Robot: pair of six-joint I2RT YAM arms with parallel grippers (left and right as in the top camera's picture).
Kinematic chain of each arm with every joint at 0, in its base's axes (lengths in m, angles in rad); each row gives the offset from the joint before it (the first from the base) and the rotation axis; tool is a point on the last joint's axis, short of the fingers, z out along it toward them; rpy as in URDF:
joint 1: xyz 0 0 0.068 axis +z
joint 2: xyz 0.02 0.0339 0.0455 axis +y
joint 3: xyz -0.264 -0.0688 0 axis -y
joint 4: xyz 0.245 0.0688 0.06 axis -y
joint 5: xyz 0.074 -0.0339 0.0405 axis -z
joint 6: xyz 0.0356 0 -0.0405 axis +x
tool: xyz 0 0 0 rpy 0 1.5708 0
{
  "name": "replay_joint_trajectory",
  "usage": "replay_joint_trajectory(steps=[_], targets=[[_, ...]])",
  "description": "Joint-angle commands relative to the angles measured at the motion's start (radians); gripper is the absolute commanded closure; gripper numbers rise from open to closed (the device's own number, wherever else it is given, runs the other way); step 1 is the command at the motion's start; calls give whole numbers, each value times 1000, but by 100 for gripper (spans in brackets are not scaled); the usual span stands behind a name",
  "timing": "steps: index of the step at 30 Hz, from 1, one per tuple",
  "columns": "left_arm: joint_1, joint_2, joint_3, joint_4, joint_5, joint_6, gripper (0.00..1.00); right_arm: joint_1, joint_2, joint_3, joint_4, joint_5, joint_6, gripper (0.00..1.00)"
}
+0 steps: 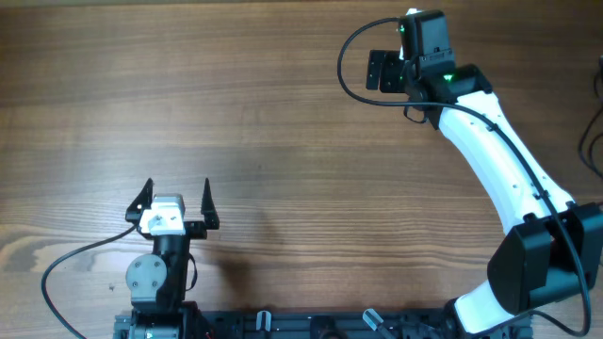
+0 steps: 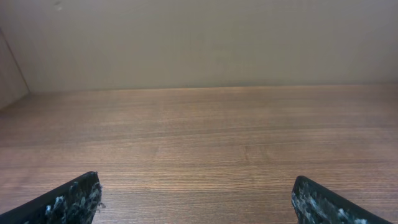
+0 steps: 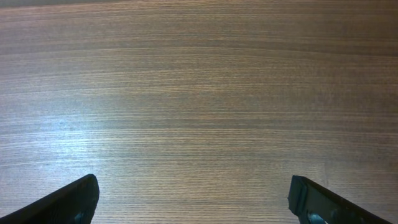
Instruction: Untangle cables
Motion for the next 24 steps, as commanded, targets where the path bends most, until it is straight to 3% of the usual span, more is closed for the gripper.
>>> replay_joint_trajectory(steps=[1,9,20,24], targets=[[7,-7,-6,0,8,19,0,3,-9,-5,2,28,-46,0],[7,-7,-6,0,8,19,0,-46,-92,-45,61,101,-51,0],[7,-7,-6,0,8,19,0,-111,-463,-592,497,6,-48,0],[7,-7,-6,0,8,19,0,-111,-640,-797,640,4,17,0]])
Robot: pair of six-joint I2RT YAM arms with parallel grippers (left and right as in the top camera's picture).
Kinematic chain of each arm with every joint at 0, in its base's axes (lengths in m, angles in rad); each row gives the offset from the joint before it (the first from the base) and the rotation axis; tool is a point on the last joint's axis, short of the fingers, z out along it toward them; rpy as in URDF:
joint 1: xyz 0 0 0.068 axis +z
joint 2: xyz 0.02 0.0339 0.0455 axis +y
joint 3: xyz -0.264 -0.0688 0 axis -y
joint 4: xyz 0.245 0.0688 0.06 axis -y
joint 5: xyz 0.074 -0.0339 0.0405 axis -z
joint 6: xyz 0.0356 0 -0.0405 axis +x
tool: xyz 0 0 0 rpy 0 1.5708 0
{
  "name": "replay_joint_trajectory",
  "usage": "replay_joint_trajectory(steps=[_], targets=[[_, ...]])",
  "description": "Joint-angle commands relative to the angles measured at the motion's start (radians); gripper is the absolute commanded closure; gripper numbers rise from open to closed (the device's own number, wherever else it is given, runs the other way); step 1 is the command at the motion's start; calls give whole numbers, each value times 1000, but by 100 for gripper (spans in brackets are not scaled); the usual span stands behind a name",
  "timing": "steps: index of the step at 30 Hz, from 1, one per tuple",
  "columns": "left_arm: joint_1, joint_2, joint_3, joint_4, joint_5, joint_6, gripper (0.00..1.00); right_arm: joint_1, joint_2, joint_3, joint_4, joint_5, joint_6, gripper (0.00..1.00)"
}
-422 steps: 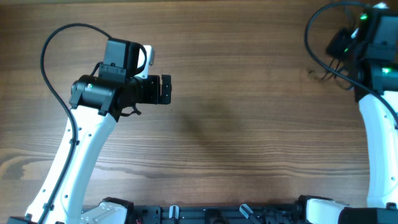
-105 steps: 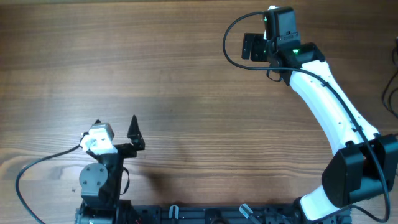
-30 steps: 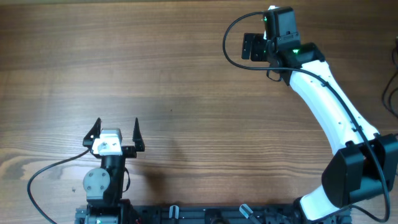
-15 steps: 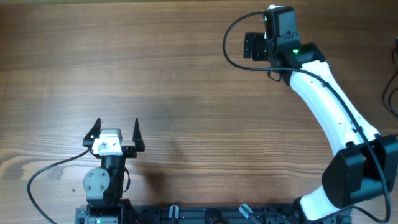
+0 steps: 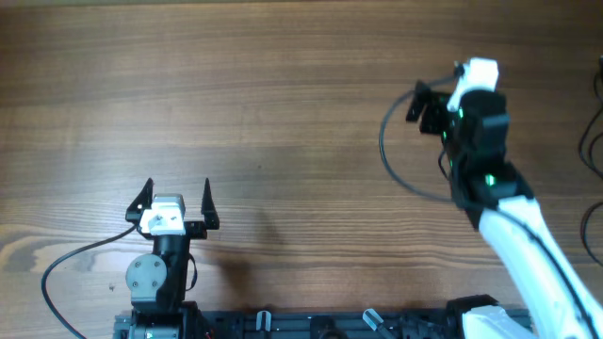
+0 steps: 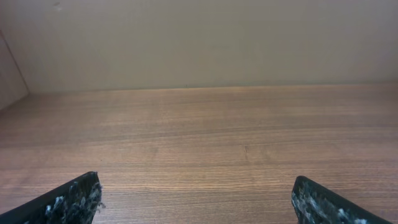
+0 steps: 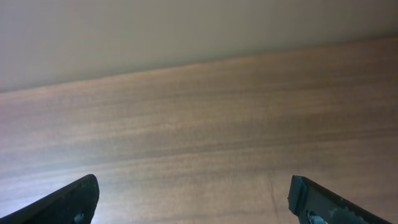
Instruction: Untangle cables
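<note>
Bare wood fills both wrist views, with no tangled cables in them. In the overhead view only thin dark cable pieces (image 5: 585,143) show at the right edge, mostly cut off by the frame. My left gripper (image 5: 176,200) sits near the front left, open and empty; its wrist view shows the left gripper (image 6: 196,182) over bare table. My right gripper (image 5: 424,104) hangs over the right middle of the table, pointing left and away, open and empty. In its wrist view the right gripper (image 7: 193,182) faces the table's far edge and a pale wall.
The wooden table (image 5: 283,113) spreads across the view. The right arm's own black wire (image 5: 388,155) loops to its left. A dark rail (image 5: 311,325) runs along the front edge. A pale wall (image 6: 199,37) stands behind the table.
The right arm has drawn back from the far right of the table toward the middle right, and its camera now looks level at the wall instead of down. The left arm has not moved.
</note>
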Motion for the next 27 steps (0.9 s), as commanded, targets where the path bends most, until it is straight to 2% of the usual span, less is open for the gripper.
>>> replay_joint_trajectory(steps=[1,6,19,27], targets=[[7,-7,-6,0,8,15,0,2,-166,-167,109,-14,66,0],[7,-7,-6,0,8,15,0,2,-372,-326,145,-14,72,0],[7,-7,-6,0,8,15,0,0,-862,-590,148,-61,80,0],[7,-7,-6,0,8,15,0,-122,-1064,-657,135,-218,67,0]])
